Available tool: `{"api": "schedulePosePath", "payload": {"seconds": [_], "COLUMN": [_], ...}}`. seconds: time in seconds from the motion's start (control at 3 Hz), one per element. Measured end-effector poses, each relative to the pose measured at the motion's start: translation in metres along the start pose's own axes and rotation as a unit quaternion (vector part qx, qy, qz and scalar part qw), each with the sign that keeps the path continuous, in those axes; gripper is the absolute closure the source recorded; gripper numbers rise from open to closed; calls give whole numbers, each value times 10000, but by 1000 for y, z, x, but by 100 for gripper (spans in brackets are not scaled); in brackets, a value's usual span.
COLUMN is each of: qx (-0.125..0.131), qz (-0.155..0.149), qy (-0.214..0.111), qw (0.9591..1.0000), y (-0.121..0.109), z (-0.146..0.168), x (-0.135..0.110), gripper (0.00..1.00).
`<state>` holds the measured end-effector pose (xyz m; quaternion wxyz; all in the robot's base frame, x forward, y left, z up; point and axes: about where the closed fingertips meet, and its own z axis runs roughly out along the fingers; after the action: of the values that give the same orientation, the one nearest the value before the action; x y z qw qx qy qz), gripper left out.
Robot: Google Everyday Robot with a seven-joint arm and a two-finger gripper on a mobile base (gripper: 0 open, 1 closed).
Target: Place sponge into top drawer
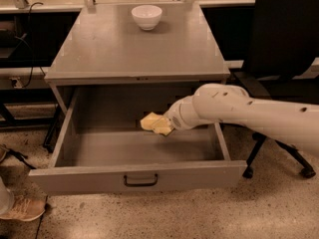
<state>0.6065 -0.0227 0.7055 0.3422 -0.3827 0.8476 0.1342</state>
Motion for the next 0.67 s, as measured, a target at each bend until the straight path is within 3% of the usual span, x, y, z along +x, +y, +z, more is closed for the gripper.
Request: {"api": "schedulePosePath", "payload": {"seconds": [0.33, 0.67], "qx": [261, 460], "qz": [142, 280], "qy": [-20, -92], "qw": [9996, 9985], "y": [-9, -18], "z": [25, 44], "x": [9, 13], "gripper": [83, 52]}}
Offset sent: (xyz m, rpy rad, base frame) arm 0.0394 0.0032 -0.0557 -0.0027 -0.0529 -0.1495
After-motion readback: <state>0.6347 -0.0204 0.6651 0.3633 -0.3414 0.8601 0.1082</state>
